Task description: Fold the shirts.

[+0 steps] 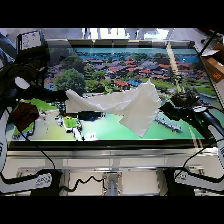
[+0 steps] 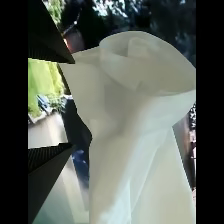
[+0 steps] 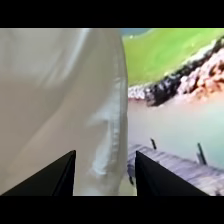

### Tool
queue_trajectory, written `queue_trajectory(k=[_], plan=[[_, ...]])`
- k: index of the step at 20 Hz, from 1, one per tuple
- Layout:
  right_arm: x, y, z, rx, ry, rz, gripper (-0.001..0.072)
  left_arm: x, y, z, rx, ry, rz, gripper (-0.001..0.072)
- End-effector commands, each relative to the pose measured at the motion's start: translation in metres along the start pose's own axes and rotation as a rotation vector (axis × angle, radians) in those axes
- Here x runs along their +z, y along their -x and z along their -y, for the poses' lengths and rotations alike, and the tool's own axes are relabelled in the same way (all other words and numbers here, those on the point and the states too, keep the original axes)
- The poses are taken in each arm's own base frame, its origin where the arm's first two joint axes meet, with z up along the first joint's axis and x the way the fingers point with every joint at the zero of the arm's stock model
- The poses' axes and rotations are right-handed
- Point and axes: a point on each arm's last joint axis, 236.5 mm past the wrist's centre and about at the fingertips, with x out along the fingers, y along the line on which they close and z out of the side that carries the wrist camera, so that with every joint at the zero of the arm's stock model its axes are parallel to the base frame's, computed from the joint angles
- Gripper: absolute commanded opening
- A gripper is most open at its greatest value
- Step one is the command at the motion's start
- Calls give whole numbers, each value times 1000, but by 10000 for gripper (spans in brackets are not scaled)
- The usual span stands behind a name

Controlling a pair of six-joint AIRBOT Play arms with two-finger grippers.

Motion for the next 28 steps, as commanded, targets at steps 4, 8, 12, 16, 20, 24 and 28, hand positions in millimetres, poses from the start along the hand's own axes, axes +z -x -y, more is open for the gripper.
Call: queue_trajectory(k=[4,8,12,16,20,24,28], plan=[[-18,-31,8,-52,-23,-159,431,1,0,-5,22,-7,3,578],[-20,-34,9,-53,-29,-172,386,2,0,-12,49,-20,7,578],[-37,-42,5,-57,20,-225,285,-3,1,-30,123,15,-12,578],[-54,-55,-4,-70,161,-259,36,-9,1,-47,159,62,-29,579],[-47,-59,-7,-74,170,-220,34,-8,-9,-41,104,35,-28,580],[-47,-59,-7,-74,170,-220,34,13,-37,-27,-7,17,52,581],[-45,-60,-6,-78,173,-213,34,4,-58,-26,-50,10,17,581]])
